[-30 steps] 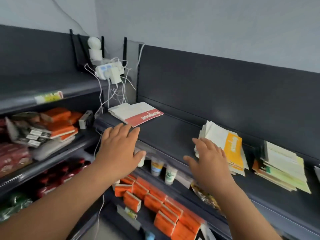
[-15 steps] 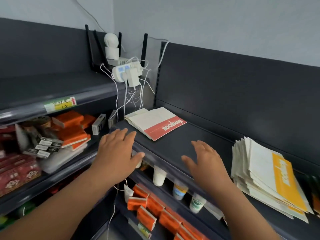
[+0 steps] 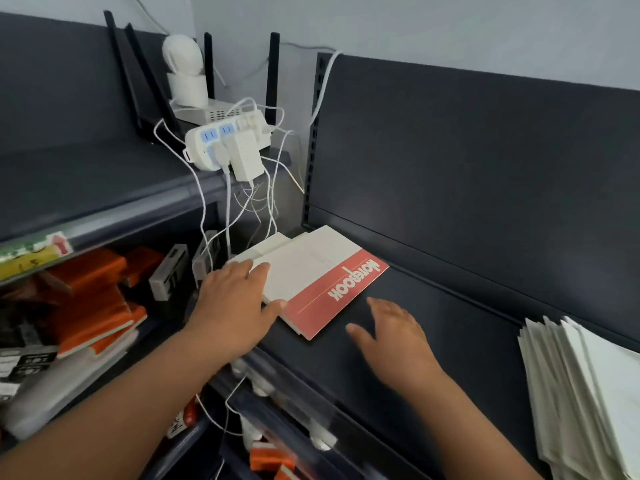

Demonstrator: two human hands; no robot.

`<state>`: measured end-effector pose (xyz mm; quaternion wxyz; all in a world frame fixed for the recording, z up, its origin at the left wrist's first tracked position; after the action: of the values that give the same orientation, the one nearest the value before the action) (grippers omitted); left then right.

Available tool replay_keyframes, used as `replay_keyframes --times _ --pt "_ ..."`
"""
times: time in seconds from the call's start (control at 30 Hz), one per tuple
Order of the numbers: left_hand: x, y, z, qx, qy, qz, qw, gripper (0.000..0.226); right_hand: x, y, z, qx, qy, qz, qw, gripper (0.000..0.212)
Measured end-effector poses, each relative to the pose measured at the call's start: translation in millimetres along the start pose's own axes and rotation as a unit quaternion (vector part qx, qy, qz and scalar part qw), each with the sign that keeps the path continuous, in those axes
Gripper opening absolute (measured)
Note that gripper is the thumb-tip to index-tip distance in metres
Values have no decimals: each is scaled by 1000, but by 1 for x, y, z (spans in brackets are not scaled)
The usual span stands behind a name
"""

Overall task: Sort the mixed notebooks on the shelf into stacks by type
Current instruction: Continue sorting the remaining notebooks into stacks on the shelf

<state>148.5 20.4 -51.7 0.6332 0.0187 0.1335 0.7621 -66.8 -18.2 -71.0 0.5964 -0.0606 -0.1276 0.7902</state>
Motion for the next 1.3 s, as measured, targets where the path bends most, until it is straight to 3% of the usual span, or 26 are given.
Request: replay_keyframes --times 0.3,0.43,0.5,0.53,0.63,0.7,0.8,0.93,1.07,1.17,1.3 --pt "-82 -28 -34 -4 -104 -28 994 68 -43 -26 -20 -70 -16 -76 995 51" --pt "-87 -29 -42 -1 -98 -70 993 63 -55 -34 -20 -170 20 -111 979 42" --pt "-83 -25 -41 -2 -102 -103 989 63 -56 -34 -15 -287 72 -166 941 31" --pt "-81 -22 -40 4 -106 -119 987 63 -56 -33 -11 -354 100 -195 909 37" --pt "-82 -18 -34 48 -107 -152 981 54 -58 -24 -4 -551 128 -284 774 65" --pt "-88 -22 -29 82 -86 -153 981 44 -59 -17 -4 -598 101 -322 726 50" --pt "-103 -39 -28 67 -83 -79 991 60 -54 -8 -1 -544 89 -333 765 21" --pt "-112 -57 -36 102 -135 2 986 67 -48 -6 4 -454 138 -317 821 7" --pt "-112 -55 -38 106 -143 -17 984 70 -43 -4 2 -368 157 -315 861 12" --pt "-113 -52 -39 130 -138 -27 981 66 -39 3 0 -329 168 -326 870 7" --pt "-109 -43 -35 189 -147 -27 970 71 -34 9 0 -320 175 -340 867 20"
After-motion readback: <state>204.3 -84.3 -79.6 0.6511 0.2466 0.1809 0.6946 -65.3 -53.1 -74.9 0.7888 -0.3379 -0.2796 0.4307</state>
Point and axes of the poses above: each hand's wrist, its own x-axis away from the middle knuckle, its own z-axis out of the back of the hand, y = z × x, the point moved 2 cm from there along -x, towards the middle knuckle, and after that the axes turned 5 degrees about x, right-handed, at the moved point
